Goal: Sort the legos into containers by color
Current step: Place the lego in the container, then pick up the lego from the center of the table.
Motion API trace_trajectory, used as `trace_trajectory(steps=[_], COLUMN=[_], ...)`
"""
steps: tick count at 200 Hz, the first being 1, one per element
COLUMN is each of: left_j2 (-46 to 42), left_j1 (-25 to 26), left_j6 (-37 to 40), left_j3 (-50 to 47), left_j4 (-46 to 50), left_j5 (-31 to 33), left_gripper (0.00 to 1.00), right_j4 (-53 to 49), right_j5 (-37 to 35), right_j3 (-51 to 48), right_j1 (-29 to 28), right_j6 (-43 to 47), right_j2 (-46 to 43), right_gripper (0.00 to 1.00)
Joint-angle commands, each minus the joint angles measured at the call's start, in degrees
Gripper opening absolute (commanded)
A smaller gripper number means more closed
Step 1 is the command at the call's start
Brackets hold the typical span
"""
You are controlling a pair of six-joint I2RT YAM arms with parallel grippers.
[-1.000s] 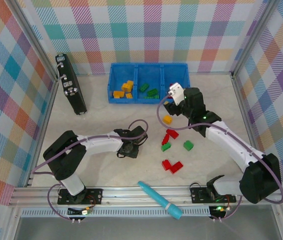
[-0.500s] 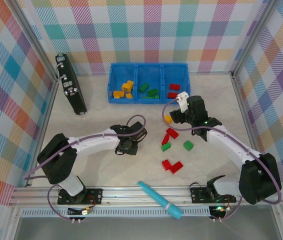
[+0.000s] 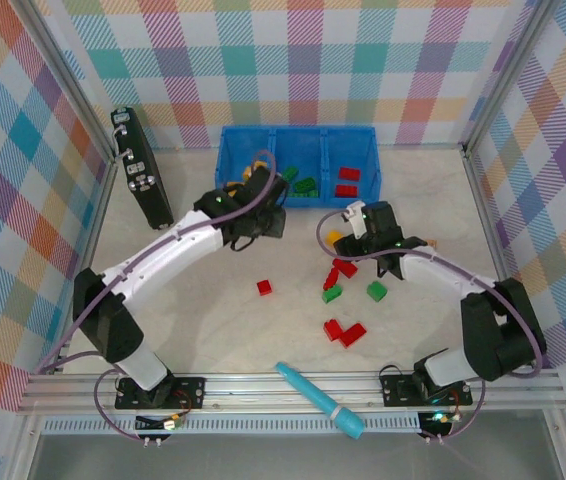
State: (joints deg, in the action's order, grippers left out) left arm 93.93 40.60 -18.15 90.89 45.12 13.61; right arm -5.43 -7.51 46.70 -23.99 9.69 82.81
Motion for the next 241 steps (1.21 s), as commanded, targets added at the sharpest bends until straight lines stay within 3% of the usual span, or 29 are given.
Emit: trace_trajectory(steps=[1,52,76,109,157,207,241], left_j2=[5.06,17.35,21.54,27.17,34.97,37.92,35.15], left_j1=[-4.73,-13.03,-15.11,-17.75,-20.37,-21.09,-21.78], left_j6=[3.94,5.41,6.03,4.97,3.56,4.07,4.43], left_j3=[5.22,15.59,17.32,20.75,27.06,30.18,29.13], left_j4=[-3.35,-7.22,-9.18,-9.97,-8.53,-6.74,-6.56], left_j5=[-1.1,0.29,3.99,3.71,1.02,-0.07,-0.58], left_gripper=[0.22,0.21,0.21,0.22,0.38,0.66,0.7], right_j4=[4.48,4.73,4.76,3.32,-0.61,-2.49,-4.49], right_j5=[3.01,4.06,5.72,5.73,5.99,6.54,6.89], right_j3=[1.63,4.63,5.17,7.08,10.6,12.02,14.56], right_j1=[0.08,0.08,0.08,0.08,0.1,0.08,0.07], right_j6=[1.79,7.93,9.69,10.96,11.2,11.3,11.01], right_j2=[2.12,8.28,10.44,13.7,17.08,18.43,20.21], right_gripper=[0.82,0.86,0.88,0.88,0.85,0.81,0.76])
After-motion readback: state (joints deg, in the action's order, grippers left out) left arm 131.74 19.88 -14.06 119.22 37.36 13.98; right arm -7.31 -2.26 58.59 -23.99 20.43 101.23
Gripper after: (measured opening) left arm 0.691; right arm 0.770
